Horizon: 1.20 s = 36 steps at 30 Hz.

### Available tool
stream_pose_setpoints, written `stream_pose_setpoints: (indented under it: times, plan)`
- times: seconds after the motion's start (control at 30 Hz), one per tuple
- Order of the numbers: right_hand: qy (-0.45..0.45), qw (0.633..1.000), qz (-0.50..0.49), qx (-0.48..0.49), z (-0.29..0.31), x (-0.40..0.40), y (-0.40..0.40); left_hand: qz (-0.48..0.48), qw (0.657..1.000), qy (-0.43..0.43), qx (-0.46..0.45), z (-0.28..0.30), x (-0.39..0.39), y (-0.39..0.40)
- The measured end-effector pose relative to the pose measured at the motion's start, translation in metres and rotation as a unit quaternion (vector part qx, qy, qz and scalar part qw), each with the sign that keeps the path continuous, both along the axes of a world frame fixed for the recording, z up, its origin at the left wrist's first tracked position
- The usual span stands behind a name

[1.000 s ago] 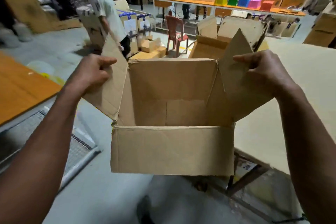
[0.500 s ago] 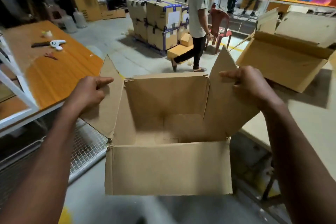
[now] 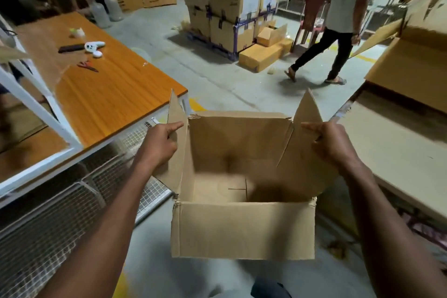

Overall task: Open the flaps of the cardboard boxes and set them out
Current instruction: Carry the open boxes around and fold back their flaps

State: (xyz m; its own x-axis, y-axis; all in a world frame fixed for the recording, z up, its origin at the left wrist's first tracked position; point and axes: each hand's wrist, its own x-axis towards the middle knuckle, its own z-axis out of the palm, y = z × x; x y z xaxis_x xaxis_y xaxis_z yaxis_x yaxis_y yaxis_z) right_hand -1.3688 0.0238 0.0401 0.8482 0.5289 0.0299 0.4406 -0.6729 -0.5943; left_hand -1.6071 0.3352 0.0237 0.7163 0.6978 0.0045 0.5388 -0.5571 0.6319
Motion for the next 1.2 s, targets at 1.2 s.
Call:
stream_pose_setpoints:
  times: [1.2]
  plan:
    - [0.041, 0.978, -0.205, 0.012, -0.038, 0.538, 0.323, -0.161, 0.987, -0.025, 0.013, -0.021, 0.663, 0.39]
